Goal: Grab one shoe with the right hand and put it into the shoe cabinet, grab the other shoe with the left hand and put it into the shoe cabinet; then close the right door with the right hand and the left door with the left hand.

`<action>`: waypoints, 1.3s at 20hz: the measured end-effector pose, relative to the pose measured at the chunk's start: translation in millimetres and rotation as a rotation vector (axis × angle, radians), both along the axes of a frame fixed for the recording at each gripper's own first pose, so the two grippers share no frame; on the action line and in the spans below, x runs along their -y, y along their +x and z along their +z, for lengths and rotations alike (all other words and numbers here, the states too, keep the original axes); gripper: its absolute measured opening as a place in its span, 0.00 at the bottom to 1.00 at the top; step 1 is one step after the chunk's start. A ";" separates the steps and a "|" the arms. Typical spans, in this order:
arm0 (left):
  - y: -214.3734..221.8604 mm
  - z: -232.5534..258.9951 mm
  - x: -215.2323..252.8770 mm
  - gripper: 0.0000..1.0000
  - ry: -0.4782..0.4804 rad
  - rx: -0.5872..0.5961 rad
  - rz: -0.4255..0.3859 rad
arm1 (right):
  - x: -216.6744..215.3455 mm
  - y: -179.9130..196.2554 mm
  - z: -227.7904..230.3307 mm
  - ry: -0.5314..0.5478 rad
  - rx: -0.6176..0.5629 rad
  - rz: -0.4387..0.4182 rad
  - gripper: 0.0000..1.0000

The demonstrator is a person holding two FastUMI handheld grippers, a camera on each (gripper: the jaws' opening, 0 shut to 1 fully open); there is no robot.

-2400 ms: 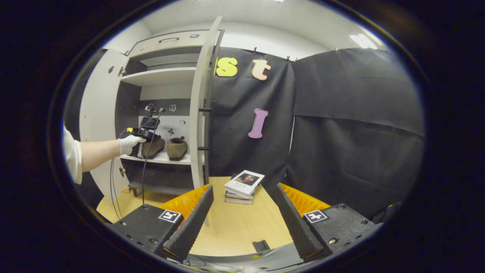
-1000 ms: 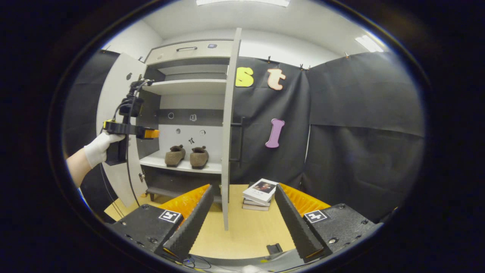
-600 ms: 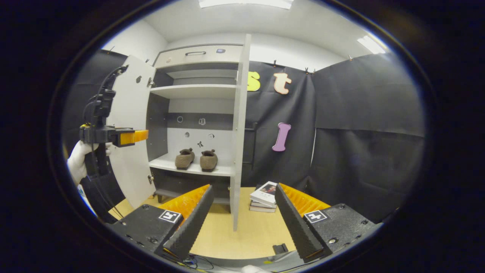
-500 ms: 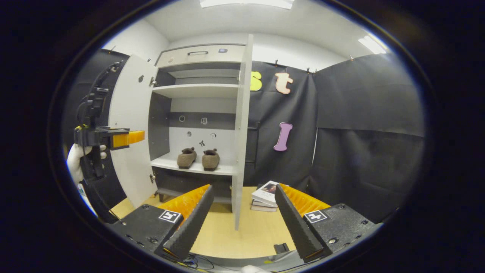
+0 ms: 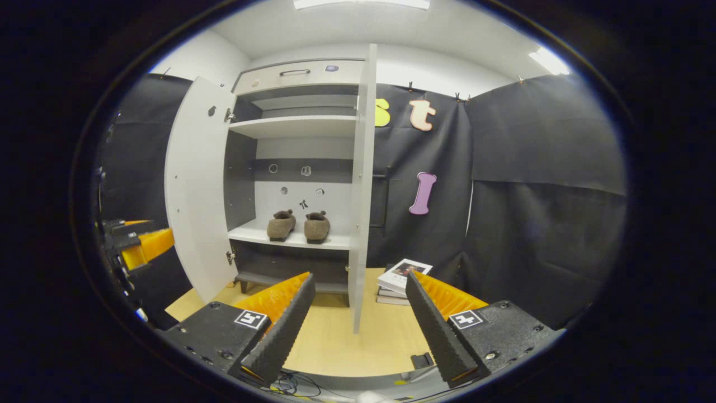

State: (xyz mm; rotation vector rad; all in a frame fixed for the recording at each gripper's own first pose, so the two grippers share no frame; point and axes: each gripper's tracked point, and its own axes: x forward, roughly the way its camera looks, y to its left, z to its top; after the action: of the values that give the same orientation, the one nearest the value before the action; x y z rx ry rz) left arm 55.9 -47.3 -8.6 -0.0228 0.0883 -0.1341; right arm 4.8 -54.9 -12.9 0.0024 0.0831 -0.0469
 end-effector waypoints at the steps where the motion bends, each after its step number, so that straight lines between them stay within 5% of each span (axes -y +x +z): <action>1: -2.9 -0.7 -0.3 0.96 0.005 -0.005 0.007 | 0.7 4.9 2.3 -0.001 0.003 0.004 1.00; 13: -6.9 0.1 14.8 0.96 0.016 -0.016 0.099 | 104.2 116.0 52.0 0.015 0.060 -0.051 1.00; 19: 2.9 3.2 25.3 0.95 0.019 -0.033 0.207 | 117.4 185.2 67.5 0.029 0.064 0.032 1.00; 26: 6.3 -1.2 30.5 0.96 0.038 -0.071 0.313 | 93.5 201.1 76.8 0.044 0.080 0.171 0.95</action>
State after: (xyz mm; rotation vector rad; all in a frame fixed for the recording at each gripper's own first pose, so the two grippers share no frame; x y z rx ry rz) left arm 62.2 -77.7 -9.8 -0.0033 0.1569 0.1812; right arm 206.0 -148.4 63.9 0.0409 0.0045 0.1261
